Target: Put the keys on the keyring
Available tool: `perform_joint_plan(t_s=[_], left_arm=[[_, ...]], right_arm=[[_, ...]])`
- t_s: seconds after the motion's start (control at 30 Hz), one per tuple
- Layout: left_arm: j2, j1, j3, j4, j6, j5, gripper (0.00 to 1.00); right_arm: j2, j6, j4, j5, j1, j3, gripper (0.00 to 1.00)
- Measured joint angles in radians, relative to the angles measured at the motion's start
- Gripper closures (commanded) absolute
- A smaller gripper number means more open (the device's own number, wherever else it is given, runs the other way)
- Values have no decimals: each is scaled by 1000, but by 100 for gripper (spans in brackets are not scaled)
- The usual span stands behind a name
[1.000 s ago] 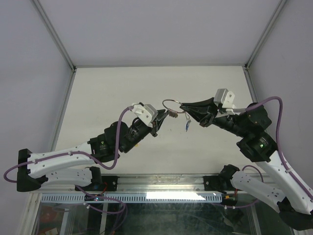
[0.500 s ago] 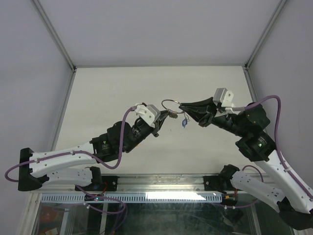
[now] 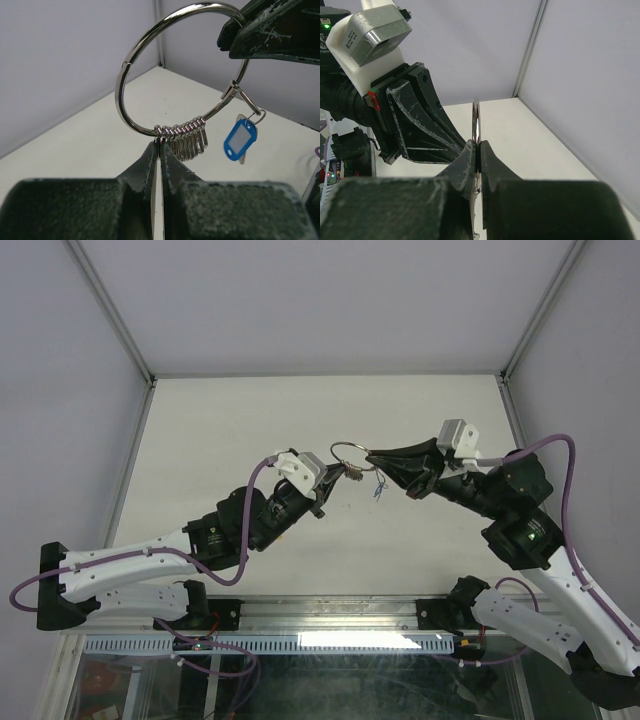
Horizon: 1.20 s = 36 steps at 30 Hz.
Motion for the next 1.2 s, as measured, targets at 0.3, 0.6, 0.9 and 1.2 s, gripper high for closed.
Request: perform_joint_plan(t_s=[0.3, 0.6, 0.9, 1.2], left_arm=[[0, 0, 0, 0, 22, -11, 100], [0, 0, 38, -63, 96, -58, 100], [2, -7, 75, -143, 259, -92, 100], [14, -7, 60, -113, 496, -142, 100]], right_arm=[[-3, -5, 2, 11, 0, 0, 100], [-4, -21, -26, 19, 0, 0, 100], [3, -31, -55, 34, 0, 0, 100], [36, -31, -81, 36, 0, 6, 100]])
